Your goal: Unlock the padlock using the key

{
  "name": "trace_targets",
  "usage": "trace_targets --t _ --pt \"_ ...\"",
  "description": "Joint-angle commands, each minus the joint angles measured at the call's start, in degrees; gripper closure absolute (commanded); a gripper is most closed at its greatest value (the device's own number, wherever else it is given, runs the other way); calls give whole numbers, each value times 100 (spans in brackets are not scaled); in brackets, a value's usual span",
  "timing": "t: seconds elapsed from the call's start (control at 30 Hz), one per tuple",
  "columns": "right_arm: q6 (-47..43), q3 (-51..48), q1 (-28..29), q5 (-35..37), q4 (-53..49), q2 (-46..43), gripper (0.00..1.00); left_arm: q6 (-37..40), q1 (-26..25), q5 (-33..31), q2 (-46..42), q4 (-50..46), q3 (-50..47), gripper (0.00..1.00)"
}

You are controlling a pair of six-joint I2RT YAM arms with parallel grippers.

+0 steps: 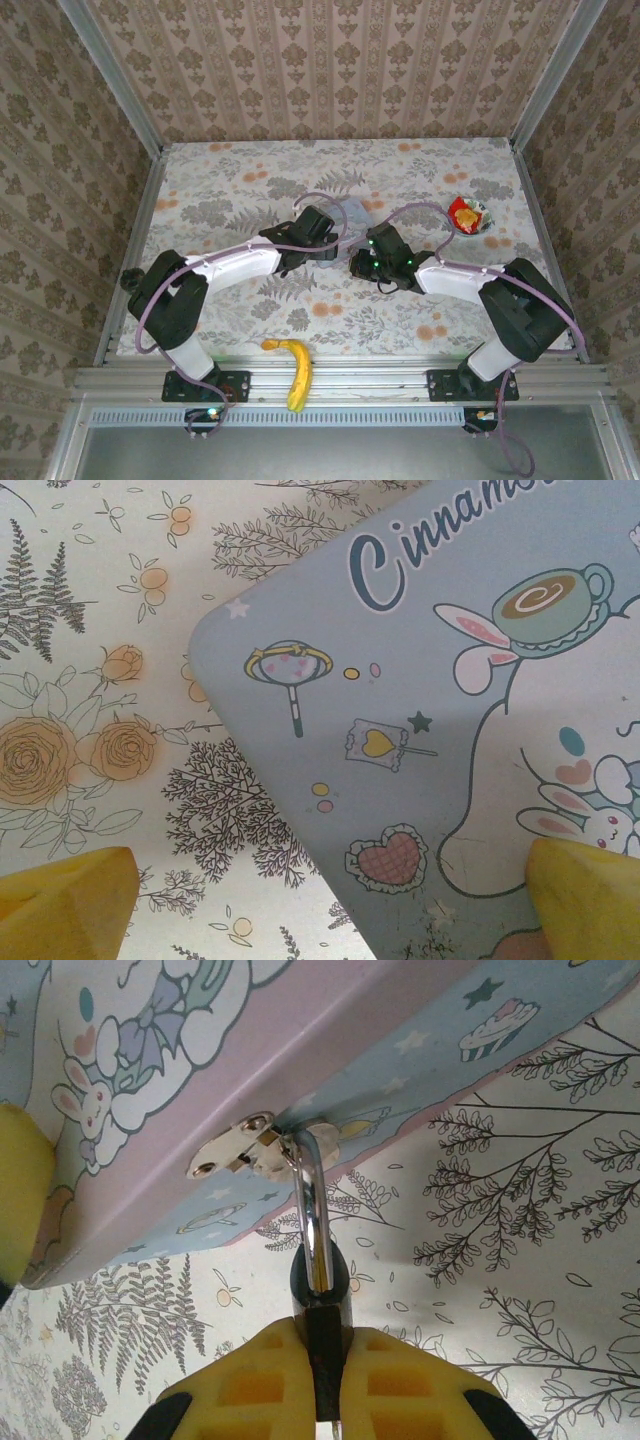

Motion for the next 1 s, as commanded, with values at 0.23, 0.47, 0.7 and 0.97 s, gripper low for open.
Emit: trace_targets --t 0.23,0.47,0.7,0.97 --pt "205 -62 28 340 300 -167 100 27 -39 -168 146 -374 30 0" --pt "333 -121 11 536 371 -186 100 44 -41 -150 155 -408 9 0" --pt "534 -221 -98 685 563 -150 100 20 -31 -107 138 -418 -64 0" --pt "667 -203 -139 810 715 37 100 19 -33 -119 51 -429 -149 0"
